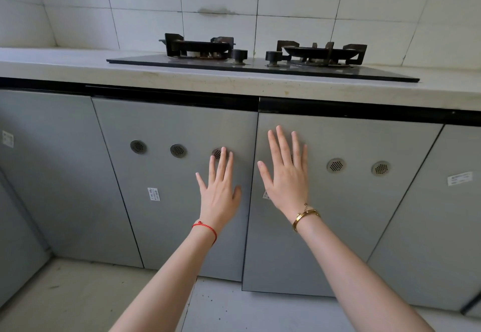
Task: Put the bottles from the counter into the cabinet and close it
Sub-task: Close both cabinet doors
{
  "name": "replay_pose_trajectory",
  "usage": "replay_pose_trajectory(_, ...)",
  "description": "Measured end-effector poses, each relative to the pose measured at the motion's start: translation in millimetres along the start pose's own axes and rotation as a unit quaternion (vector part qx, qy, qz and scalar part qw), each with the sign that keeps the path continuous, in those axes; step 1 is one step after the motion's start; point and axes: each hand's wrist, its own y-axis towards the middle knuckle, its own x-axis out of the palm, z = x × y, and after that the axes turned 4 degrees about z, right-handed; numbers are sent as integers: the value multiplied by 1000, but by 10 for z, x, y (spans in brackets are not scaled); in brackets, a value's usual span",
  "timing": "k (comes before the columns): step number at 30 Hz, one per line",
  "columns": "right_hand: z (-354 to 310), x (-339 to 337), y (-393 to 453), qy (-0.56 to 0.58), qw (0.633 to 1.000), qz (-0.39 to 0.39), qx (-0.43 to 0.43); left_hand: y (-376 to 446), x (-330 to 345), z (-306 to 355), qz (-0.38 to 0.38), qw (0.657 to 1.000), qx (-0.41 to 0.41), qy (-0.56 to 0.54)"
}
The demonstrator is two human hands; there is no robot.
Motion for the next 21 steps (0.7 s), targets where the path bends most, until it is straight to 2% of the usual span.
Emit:
replay_pose_trajectory(9, 11, -88, -31, 10, 1000, -7, -6, -44, -171, -24, -13, 1000, 11, -24)
replay_pose_trajectory(21, -33, -512, -290, 101, 995, 18, -4, -356, -915, -82, 48, 997, 47, -48)
